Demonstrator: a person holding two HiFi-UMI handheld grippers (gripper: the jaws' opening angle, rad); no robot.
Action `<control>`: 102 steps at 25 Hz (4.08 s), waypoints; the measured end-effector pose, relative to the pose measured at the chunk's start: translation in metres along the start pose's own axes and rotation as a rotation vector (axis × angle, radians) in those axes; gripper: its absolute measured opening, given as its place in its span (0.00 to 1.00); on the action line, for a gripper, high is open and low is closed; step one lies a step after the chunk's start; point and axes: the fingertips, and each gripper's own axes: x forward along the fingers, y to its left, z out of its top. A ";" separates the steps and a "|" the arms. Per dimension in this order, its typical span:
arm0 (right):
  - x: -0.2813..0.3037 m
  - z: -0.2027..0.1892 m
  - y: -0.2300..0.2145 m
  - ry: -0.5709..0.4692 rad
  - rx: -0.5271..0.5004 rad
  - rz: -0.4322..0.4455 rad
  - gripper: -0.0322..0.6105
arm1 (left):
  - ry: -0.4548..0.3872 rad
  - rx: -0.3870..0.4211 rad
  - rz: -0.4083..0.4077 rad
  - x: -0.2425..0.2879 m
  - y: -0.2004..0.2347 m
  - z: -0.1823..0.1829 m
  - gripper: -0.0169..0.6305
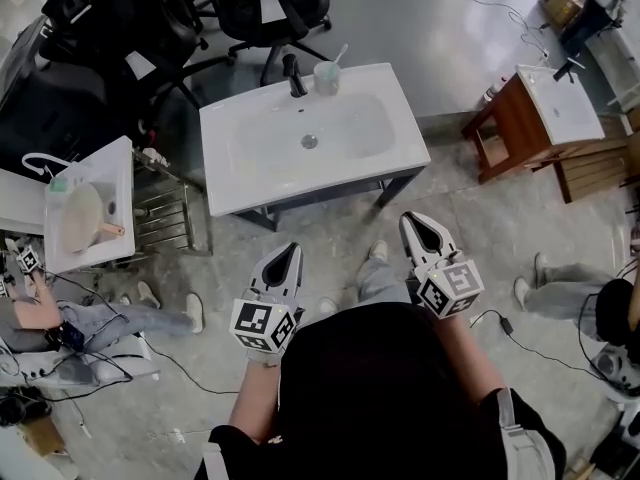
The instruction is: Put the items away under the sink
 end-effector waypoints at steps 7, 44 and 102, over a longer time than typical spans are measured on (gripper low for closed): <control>0.045 0.025 -0.062 0.010 0.013 0.066 0.11 | 0.007 0.007 0.055 0.070 -0.006 0.023 0.06; 0.158 0.044 -0.173 0.084 0.074 0.171 0.11 | 0.090 0.055 0.057 0.267 0.011 0.082 0.06; 0.417 -0.072 -0.163 0.203 0.077 0.051 0.12 | 0.578 0.213 -0.037 0.545 0.177 0.065 0.32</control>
